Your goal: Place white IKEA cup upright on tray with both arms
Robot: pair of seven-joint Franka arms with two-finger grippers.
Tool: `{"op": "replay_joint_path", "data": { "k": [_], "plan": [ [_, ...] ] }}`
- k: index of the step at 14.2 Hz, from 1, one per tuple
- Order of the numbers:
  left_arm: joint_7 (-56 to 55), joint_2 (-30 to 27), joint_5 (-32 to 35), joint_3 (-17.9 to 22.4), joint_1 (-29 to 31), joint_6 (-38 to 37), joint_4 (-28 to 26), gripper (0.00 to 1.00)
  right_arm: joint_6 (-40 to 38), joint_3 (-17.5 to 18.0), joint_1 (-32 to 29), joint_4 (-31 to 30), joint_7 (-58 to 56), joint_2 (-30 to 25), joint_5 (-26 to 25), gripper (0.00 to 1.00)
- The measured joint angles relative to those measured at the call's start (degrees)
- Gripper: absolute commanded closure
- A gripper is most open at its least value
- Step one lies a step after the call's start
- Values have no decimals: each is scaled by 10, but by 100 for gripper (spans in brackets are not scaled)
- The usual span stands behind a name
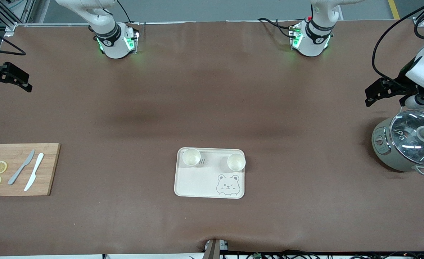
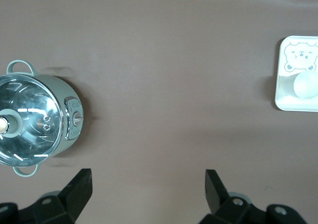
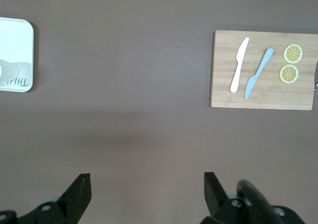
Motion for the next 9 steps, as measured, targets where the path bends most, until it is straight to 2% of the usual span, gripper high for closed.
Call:
{"op": "replay_joint_path", "data": {
  "k": [9],
  "plan": [
    [-5,2,0,-1,0,0,0,0,-1,0,0,0,0,0,7,0]
  ]
}}
